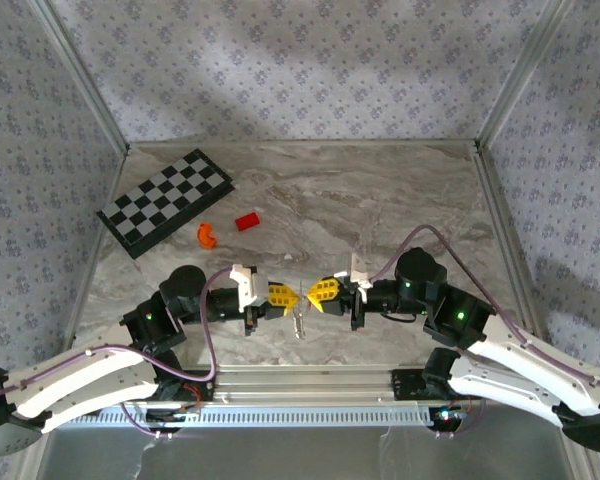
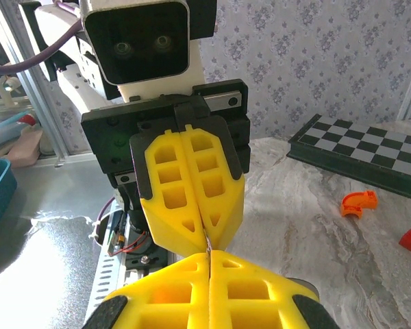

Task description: Put the keys on the keyring

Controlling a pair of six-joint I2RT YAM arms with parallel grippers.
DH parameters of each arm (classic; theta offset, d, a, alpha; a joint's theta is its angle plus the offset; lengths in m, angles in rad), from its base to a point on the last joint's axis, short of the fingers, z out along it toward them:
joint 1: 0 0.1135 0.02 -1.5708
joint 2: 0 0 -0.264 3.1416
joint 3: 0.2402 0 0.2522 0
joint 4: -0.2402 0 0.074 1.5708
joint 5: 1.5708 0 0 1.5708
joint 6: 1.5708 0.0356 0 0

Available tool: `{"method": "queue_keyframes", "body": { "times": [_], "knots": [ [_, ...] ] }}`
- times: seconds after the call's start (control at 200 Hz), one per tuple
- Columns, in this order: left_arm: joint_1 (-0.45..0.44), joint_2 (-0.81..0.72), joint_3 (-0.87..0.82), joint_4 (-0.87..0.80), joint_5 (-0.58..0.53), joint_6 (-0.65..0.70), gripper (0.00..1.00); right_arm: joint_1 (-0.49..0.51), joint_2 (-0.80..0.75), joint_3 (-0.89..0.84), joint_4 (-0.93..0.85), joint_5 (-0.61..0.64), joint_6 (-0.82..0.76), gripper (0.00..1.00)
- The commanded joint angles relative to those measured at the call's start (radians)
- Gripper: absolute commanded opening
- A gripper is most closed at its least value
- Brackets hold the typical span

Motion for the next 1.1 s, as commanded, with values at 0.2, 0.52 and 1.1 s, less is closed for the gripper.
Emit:
{"method": "queue_keyframes", "body": {
  "times": [0.2,0.52,1.1],
  "knots": [
    [-0.007,-0.009,0.036,0.049,0.019,-0.004,0.00,-0.005,-0.015,-0.022,0.019,0.011,-0.002,0.00],
    [-0.007,-0.019,-0.005,0.140,0.023,-0.049,0.00,-0.005,-0.055,-0.078,0.143,0.013,0.056,0.00],
    [-0.007,0.010,-0.022,0.229,0.034,-0.092,0.00,0.012,-0.125,-0.179,0.296,0.068,0.093,0.00]
  ]
}}
